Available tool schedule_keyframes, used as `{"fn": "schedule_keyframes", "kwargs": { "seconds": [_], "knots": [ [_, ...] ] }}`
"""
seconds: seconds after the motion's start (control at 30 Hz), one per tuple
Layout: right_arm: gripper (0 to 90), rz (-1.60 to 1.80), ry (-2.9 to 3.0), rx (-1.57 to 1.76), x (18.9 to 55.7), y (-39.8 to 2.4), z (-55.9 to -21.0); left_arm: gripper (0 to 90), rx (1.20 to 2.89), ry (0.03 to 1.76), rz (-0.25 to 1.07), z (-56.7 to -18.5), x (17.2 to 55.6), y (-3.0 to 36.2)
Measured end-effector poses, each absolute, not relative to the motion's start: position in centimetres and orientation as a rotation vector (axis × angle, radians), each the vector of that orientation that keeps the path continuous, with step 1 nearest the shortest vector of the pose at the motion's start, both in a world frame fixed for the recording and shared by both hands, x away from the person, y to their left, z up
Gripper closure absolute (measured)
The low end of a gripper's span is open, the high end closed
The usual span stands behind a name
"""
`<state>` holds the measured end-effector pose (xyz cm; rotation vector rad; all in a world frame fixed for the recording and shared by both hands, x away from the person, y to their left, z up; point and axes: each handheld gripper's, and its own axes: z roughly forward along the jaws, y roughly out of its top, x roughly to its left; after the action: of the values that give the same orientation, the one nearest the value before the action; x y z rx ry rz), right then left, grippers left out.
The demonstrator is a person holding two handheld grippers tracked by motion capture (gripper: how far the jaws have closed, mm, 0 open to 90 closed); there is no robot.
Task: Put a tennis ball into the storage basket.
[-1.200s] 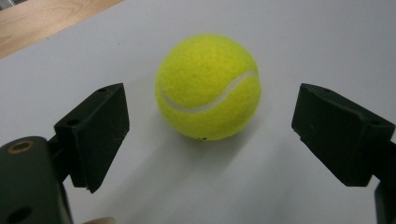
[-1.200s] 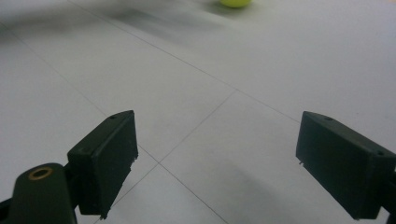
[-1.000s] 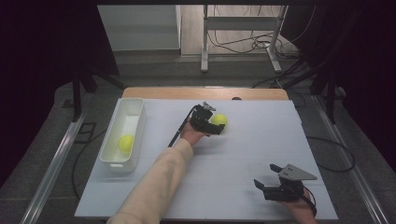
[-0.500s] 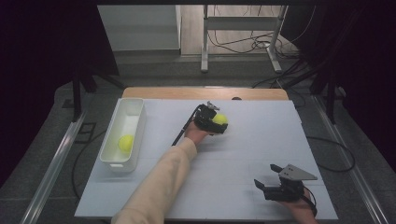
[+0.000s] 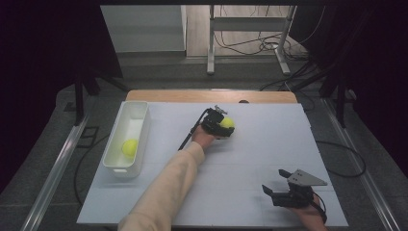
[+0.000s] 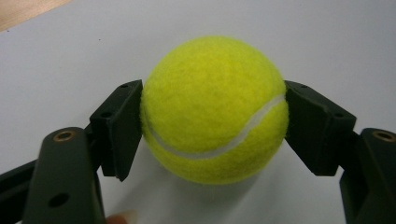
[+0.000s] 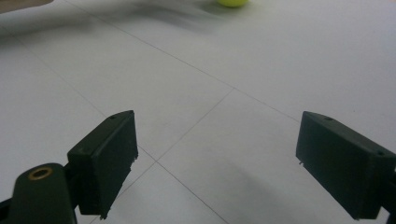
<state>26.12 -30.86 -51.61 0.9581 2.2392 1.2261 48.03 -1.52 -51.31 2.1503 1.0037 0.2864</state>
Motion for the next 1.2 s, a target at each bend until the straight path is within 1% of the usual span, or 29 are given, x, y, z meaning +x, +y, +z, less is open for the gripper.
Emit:
{"fn": "schedule_keyframes", "kwargs": {
  "seconds": [0.4,0.77,1.2],
  "knots": [
    [13.2,1.217,2.239,0.96,26.2,-30.9,-51.6,26.6,2.129,1.015,0.28,-50.3,47.8,-0.3],
    [13.2,1.214,2.24,0.956,26.1,-30.8,-51.6,26.5,2.093,1.003,0.268,-48.8,46.7,0.9],
    [13.3,1.209,2.235,0.96,26.2,-30.8,-51.6,26.5,2.096,0.961,0.249,-48.2,45.4,1.0]
  ]
}}
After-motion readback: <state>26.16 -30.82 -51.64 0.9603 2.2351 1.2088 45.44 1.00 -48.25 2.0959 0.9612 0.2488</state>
